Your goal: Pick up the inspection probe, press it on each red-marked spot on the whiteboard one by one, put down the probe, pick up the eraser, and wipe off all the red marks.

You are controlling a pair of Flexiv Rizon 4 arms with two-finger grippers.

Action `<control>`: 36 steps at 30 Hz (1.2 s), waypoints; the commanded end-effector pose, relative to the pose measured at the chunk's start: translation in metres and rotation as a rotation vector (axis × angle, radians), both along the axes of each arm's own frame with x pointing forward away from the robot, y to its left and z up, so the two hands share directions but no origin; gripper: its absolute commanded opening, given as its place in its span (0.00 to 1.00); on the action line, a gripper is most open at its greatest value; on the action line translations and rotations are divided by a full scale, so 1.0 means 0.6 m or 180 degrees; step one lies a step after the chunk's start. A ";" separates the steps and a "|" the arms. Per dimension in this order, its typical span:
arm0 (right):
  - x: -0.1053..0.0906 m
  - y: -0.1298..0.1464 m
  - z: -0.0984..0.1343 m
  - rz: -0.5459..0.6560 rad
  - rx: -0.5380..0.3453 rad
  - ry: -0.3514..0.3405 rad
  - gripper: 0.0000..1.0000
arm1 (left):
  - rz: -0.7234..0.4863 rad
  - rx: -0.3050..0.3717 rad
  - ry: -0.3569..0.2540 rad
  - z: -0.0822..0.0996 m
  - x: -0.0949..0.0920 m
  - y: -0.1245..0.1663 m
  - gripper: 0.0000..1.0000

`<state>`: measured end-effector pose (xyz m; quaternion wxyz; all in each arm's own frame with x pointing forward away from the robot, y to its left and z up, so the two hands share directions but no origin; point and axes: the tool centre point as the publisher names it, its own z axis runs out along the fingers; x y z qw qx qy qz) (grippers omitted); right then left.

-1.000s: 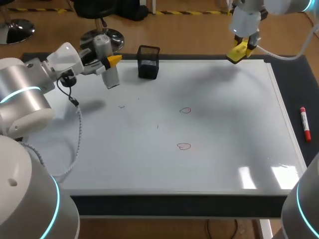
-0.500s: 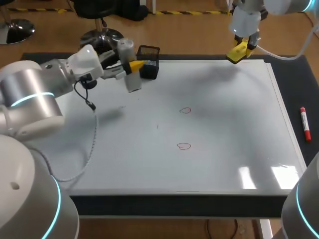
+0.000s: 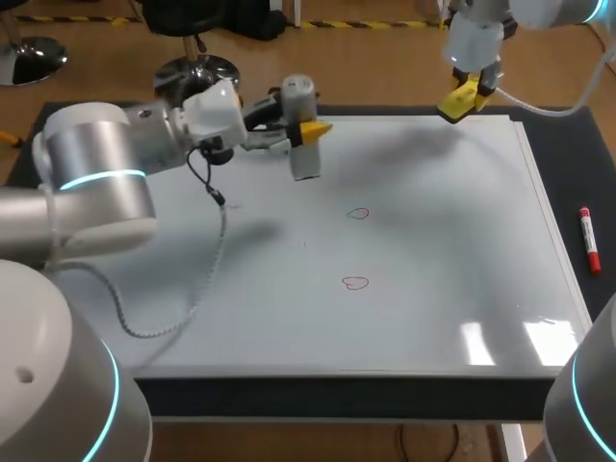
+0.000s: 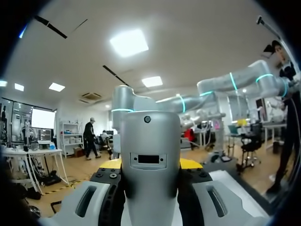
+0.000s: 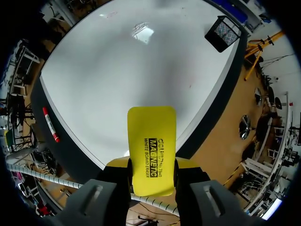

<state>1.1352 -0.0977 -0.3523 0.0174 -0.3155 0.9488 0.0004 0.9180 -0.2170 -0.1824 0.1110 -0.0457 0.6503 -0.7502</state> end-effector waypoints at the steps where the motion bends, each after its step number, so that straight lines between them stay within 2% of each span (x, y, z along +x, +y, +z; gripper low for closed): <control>1: 0.002 0.000 0.002 0.0004 -0.0015 0.0010 0.00 | -0.0116 -0.0008 0.0008 -0.014 0.014 -0.041 0.00; 8: 0.002 0.000 0.002 0.0004 -0.0015 0.0010 0.00 | -0.0287 -0.0057 0.0082 -0.036 0.003 -0.089 0.00; 16: 0.002 0.000 0.002 0.0004 -0.0015 0.0010 0.00 | -0.0418 -0.0055 0.0149 -0.074 -0.002 -0.130 0.00; 21: 0.002 0.000 0.002 0.0004 -0.0015 0.0010 0.00 | -0.0540 -0.0070 0.0089 -0.091 -0.001 -0.139 0.00; 36: 0.002 0.000 0.002 0.0004 -0.0015 0.0010 0.00 | -0.0599 -0.0077 0.0244 -0.145 0.017 -0.155 0.00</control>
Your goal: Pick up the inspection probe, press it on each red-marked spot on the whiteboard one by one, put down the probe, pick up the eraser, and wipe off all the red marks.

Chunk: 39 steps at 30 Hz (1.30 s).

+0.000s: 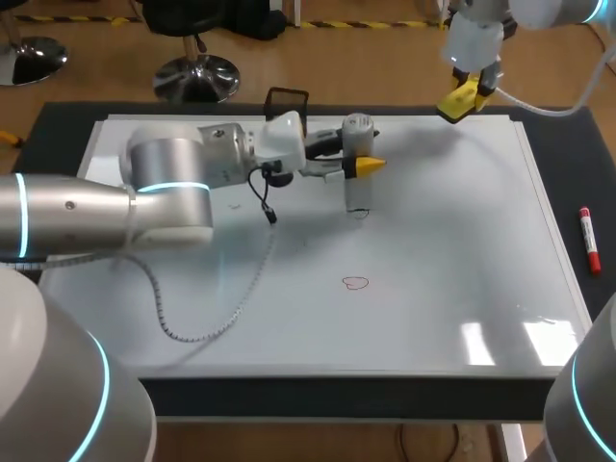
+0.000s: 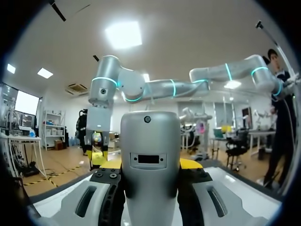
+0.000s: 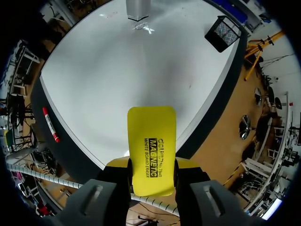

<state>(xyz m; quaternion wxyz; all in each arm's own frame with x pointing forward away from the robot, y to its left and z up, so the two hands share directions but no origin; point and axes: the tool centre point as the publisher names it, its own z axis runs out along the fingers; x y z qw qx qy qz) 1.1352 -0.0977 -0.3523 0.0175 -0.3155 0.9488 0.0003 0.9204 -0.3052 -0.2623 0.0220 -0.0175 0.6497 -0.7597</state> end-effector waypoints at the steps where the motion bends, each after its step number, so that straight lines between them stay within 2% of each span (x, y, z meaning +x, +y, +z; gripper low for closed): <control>1: 0.002 0.000 0.002 0.0004 -0.0015 0.0010 0.00 | -0.0050 -0.0028 0.0022 -0.014 0.014 -0.009 0.00; 25: 0.002 0.000 0.002 0.0004 -0.0015 0.0010 0.00 | -0.0049 0.0070 0.0185 -0.055 0.021 -0.013 0.00; 39: 0.002 0.000 0.002 0.0004 -0.0015 0.0010 0.00 | -0.0048 0.0107 0.0220 -0.062 0.019 -0.011 0.00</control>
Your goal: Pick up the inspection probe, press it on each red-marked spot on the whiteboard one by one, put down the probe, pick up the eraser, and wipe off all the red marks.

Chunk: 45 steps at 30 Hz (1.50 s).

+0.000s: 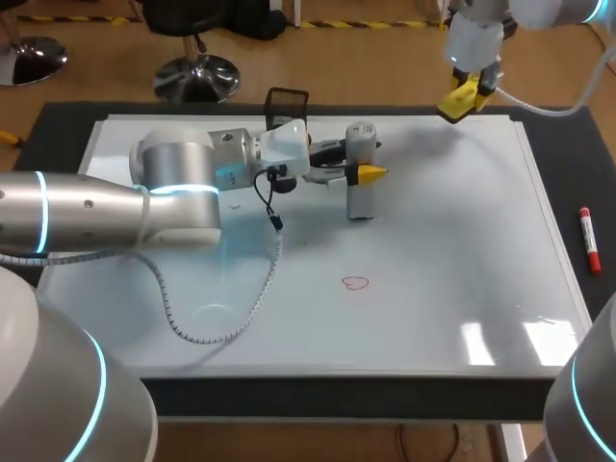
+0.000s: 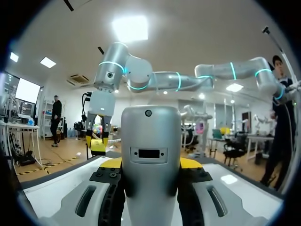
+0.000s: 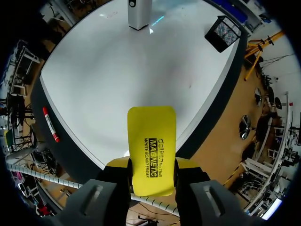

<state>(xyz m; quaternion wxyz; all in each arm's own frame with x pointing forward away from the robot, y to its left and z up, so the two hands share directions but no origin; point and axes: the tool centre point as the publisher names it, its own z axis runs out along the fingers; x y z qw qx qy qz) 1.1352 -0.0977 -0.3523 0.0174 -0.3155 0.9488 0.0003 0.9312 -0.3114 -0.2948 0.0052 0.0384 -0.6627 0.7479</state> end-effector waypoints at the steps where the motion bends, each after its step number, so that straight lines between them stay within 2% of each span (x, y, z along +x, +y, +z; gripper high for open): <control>1: 0.002 0.000 0.002 0.0004 -0.0014 0.0010 0.00 | -0.0003 0.0004 0.0003 -0.008 0.001 0.000 0.00; 12: 0.002 0.000 0.002 0.0004 -0.0014 0.0010 0.00 | 0.0004 -0.0001 -0.0016 0.001 0.003 0.005 0.00; 28: 0.002 0.000 0.002 0.0004 -0.0014 0.0010 0.00 | 0.0135 -0.0043 -0.0202 0.082 0.007 0.034 0.00; 36: 0.002 0.000 0.002 0.0004 -0.0014 0.0010 0.00 | 0.0426 -0.0036 -0.0247 0.107 0.026 0.097 0.00; 45: 0.002 0.000 0.002 0.0004 -0.0014 0.0010 0.00 | 0.0757 0.0034 -0.0293 0.120 0.059 0.176 0.00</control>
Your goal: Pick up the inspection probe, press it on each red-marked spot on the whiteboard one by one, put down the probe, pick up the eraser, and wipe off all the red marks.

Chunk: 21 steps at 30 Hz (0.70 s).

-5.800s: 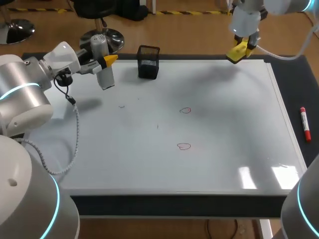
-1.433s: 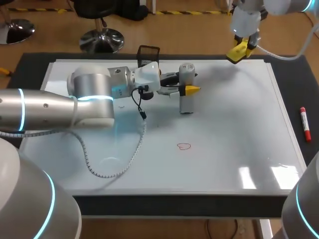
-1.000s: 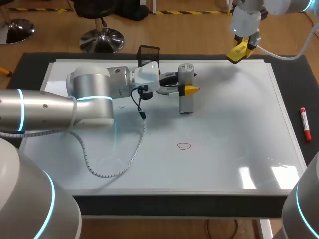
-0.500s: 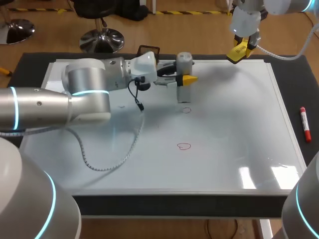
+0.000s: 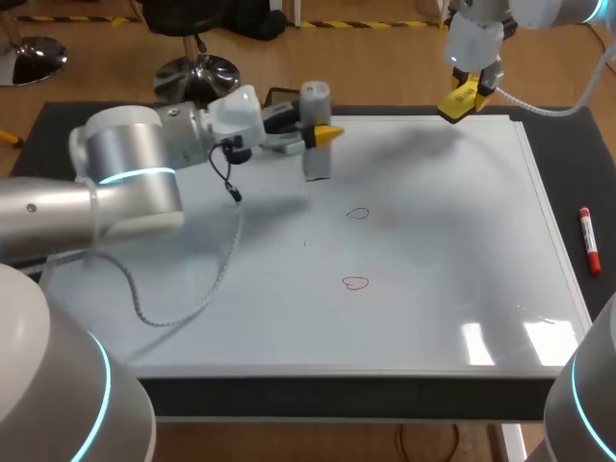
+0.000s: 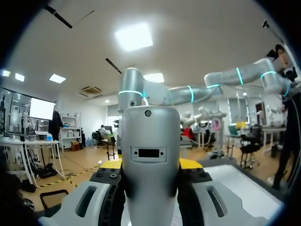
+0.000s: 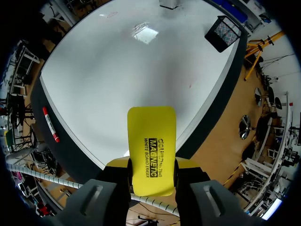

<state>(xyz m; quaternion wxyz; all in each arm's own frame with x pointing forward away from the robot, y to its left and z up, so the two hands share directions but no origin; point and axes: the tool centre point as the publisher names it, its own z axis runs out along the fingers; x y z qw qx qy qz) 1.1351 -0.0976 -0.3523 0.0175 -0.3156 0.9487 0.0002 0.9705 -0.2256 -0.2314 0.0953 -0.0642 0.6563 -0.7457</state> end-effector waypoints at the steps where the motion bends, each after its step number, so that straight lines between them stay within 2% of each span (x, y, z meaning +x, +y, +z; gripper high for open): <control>1: 0.002 0.000 0.002 0.0004 -0.0014 0.0010 0.00 | 0.0215 0.0022 0.0008 0.015 -0.002 0.042 0.00; 9: 0.002 0.000 0.002 0.0004 -0.0014 0.0010 0.00 | 0.0488 0.0041 0.0030 0.019 0.033 0.109 0.00; 21: 0.002 0.000 0.002 0.0004 -0.0014 0.0010 0.00 | 0.0837 0.0065 0.0105 0.015 0.064 0.189 0.00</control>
